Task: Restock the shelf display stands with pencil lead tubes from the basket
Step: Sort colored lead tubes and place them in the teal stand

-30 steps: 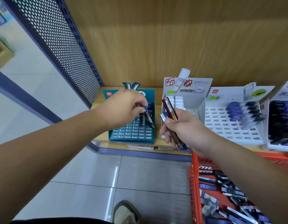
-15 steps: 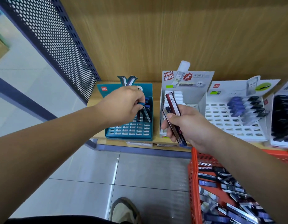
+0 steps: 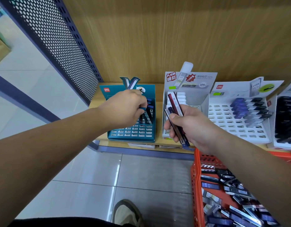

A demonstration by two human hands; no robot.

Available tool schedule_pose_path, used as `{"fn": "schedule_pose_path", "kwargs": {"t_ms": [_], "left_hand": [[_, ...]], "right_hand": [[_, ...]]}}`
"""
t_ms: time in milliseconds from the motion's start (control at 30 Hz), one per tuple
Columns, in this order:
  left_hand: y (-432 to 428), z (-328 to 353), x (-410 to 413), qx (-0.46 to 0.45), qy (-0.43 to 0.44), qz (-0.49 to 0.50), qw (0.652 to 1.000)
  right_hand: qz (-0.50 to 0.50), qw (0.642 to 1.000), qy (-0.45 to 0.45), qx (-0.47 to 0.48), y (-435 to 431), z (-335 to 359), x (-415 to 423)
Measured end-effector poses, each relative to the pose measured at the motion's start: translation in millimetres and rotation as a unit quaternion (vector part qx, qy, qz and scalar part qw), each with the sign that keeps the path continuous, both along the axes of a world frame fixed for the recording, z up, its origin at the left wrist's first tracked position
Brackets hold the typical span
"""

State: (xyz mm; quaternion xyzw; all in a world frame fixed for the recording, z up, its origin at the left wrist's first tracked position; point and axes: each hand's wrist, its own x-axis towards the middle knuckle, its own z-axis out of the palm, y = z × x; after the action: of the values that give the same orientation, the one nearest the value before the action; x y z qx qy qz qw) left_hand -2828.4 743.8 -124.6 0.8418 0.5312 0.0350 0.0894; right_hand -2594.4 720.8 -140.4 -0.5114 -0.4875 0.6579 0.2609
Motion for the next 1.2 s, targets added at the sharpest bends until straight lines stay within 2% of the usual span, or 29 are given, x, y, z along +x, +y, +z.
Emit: {"fn": "schedule_pose_path", "kwargs": {"t_ms": [300,767,900,1067,1200], "left_hand": [[13.2,7.7,23.3,-0.023,0.056,-0.013,0.998],[5.2,8.9,26.5,-0.024,0.001,-0.013,1.0],[6.7,9.6,24.4,-0.052,0.007,0.01,0.999],[7.1,6.8,14.6,-0.067,0.029,-0.013,0.997],[4.4,2.2,13.7,-0.04,0.01,-0.004,0.999]], "right_hand": [[0.021,1.0,0.015,-0.017,1.8,5.6,2.5],[0.035,0.999,0.015,0.01,3.4,5.2,5.3],[0.033,0.999,0.016,0.01,3.6,5.0,6.5],[0.032,0.999,0.016,0.01,2.8,6.5,6.8],[0.035,0.999,0.014,0.012,2.6,8.7,6.1]]}}
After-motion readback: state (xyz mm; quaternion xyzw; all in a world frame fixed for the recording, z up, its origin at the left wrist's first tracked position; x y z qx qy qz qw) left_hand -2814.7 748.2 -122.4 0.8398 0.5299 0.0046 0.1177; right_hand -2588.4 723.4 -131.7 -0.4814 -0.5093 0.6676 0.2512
